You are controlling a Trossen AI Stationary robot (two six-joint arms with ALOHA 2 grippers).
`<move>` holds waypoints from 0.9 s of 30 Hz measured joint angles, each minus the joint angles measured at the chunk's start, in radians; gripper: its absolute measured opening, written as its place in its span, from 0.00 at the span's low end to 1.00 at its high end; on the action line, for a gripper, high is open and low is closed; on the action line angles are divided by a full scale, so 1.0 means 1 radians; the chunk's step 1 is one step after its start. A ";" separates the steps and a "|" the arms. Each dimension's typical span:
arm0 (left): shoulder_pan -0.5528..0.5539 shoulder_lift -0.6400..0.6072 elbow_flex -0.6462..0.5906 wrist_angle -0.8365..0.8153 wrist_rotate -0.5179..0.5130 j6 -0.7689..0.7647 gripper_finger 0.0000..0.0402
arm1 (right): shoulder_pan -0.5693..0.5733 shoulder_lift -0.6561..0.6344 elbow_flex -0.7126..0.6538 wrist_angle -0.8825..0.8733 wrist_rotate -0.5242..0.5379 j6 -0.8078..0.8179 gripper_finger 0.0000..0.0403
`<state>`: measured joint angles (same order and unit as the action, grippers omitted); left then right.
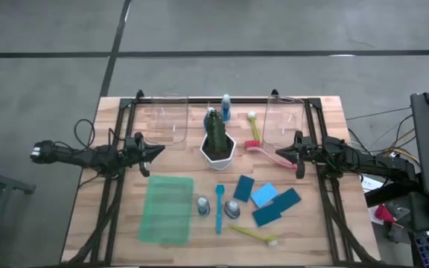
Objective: Pick & Place Kitchen Sink Supplies
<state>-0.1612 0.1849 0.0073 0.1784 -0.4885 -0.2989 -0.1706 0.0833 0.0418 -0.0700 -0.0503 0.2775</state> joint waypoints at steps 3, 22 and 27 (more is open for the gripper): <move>0.000 0.000 0.000 0.000 0.000 0.000 0.00 | 0.000 0.000 0.000 0.000 0.000 0.000 0.02; 0.000 0.000 0.000 0.000 0.000 0.000 0.00 | 0.000 0.000 0.001 0.048 -0.001 0.639 0.02; 0.000 0.000 0.000 0.000 0.000 0.000 0.00 | 0.000 0.000 0.000 0.099 -0.001 0.737 0.02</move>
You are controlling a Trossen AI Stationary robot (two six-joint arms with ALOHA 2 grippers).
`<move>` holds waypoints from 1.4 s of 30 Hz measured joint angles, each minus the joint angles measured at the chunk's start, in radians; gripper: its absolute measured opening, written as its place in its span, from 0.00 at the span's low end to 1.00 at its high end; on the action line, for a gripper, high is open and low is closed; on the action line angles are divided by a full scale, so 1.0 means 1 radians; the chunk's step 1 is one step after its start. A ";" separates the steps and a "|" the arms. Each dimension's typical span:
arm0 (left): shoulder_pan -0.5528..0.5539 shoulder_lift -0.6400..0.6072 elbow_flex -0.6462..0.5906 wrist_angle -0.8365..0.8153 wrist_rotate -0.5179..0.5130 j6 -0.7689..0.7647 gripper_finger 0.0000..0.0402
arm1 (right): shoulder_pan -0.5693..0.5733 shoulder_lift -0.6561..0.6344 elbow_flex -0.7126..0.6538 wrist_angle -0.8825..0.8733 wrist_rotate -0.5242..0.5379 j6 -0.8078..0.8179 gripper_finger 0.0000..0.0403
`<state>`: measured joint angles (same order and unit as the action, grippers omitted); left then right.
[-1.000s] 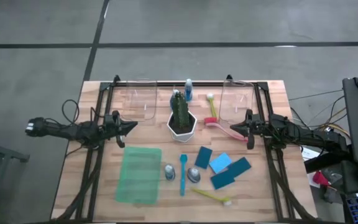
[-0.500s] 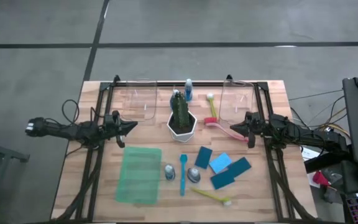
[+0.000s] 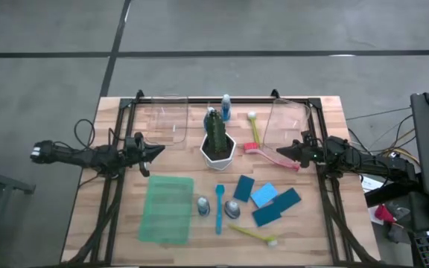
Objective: Pick & Place Kitchen Sink Supplies
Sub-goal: Put the blue sponge wipe into the green bin
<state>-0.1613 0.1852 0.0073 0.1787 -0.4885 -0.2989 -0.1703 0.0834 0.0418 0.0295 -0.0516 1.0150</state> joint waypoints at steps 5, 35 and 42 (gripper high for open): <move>0.000 0.000 0.000 0.000 0.000 0.000 0.00 | 0.000 0.000 0.000 0.160 0.008 0.055 0.02; 0.000 0.000 0.000 -0.001 0.000 0.000 0.00 | 0.298 0.566 0.660 -0.731 -0.377 0.419 0.07; 0.000 0.000 0.000 -0.002 0.000 0.000 0.00 | 0.418 0.709 0.619 -0.734 -0.368 0.461 0.33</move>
<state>-0.1612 0.1852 0.0071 0.1772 -0.4885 -0.2989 0.2476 0.7927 0.6611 -0.7049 -0.4198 1.4763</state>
